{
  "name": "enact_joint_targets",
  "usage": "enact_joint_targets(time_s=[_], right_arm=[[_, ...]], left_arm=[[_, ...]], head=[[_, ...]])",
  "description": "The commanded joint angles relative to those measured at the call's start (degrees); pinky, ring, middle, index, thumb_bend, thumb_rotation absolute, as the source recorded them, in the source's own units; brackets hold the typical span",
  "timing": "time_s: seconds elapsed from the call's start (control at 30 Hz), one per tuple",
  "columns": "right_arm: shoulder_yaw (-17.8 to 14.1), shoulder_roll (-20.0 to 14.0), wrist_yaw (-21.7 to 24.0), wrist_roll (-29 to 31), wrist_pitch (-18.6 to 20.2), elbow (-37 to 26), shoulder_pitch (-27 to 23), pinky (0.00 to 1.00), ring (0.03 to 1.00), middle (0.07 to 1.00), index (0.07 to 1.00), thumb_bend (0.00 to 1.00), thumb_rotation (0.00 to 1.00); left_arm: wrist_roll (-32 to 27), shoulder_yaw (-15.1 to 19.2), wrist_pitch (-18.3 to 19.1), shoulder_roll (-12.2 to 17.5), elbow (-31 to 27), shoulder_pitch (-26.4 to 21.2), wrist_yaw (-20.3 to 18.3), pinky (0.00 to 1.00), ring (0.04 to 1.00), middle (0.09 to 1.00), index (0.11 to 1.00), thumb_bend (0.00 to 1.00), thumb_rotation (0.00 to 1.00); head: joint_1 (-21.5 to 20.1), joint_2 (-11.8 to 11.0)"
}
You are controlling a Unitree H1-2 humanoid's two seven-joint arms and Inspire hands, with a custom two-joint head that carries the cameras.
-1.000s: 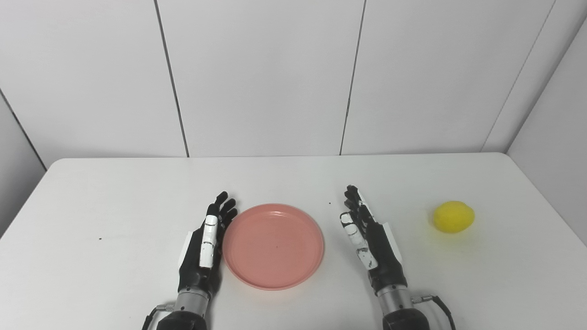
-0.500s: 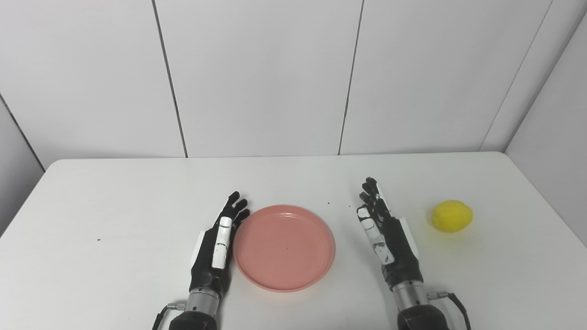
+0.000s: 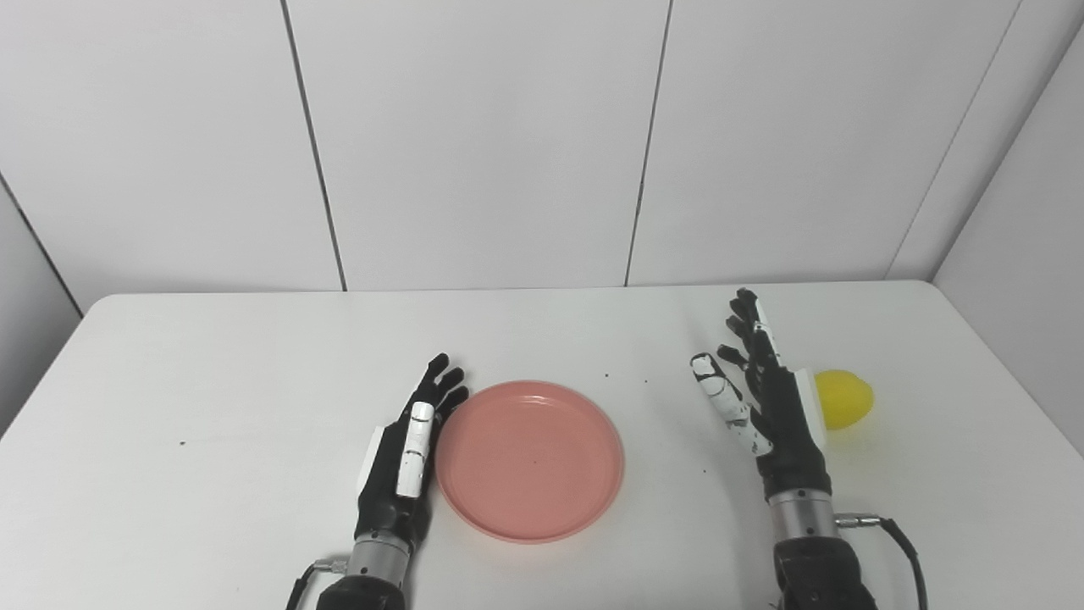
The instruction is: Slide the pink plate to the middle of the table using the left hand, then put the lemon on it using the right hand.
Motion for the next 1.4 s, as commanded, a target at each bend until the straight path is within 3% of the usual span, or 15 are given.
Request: enact_joint_targets(time_s=[0.0,0.13,0.3,0.77,1.07,1.2,1.37], right_arm=[[-1.09,-1.64,-2.43,-2.89,-1.54,-1.37,-2.38,0.93,0.952,0.942,0.962,0.74,0.64],[-1.58,-2.99,-4.54,-8.45,1.27,-1.48,-3.05,0.94,0.956,0.947,0.965,0.76,0.58],[-2.09,-4.19,-6.68,-13.42,2.78,-0.94,-3.66,0.87,0.925,0.938,0.951,0.79,0.52],[-4.38,-7.38,-9.77,-17.25,4.33,1.63,-4.76,0.81,0.899,0.932,0.939,0.82,0.47],[-4.25,-10.37,-8.14,-22.16,12.46,4.05,-5.42,0.77,0.878,0.915,0.932,0.89,0.49],[-3.89,-11.29,-6.33,-22.44,16.37,4.16,-5.63,0.76,0.870,0.897,0.919,0.91,0.40],[-3.42,-12.40,-4.67,-22.86,19.75,4.12,-5.76,0.76,0.874,0.898,0.915,0.92,0.37]], left_arm=[[-0.01,0.02,-2.31,0.14,-0.70,-2.21,-0.76,0.91,0.901,0.916,0.915,0.65,1.00],[0.06,0.36,-2.56,0.85,-0.71,-2.27,-1.17,0.93,0.911,0.923,0.925,0.64,1.00],[0.12,0.62,-2.18,1.49,-1.36,-2.51,-1.30,0.97,0.927,0.932,0.935,0.64,1.00],[-1.56,1.83,0.23,2.18,-3.80,-3.20,-1.51,1.00,0.948,0.944,0.943,0.64,1.00],[-2.16,1.93,-0.24,2.69,-2.55,-3.94,-1.96,0.98,0.944,0.940,0.941,0.62,1.00],[-2.59,1.95,-0.12,2.63,-2.38,-4.05,-2.16,0.99,0.945,0.942,0.941,0.62,1.00],[-2.64,1.95,0.13,2.48,-2.65,-3.98,-2.31,0.99,0.940,0.938,0.940,0.62,1.00]], head=[[0.02,-0.02],[-0.73,-0.21],[-1.46,-0.31],[-4.74,-0.80],[-5.79,-0.72],[-5.99,-0.65],[-5.80,-0.59]])
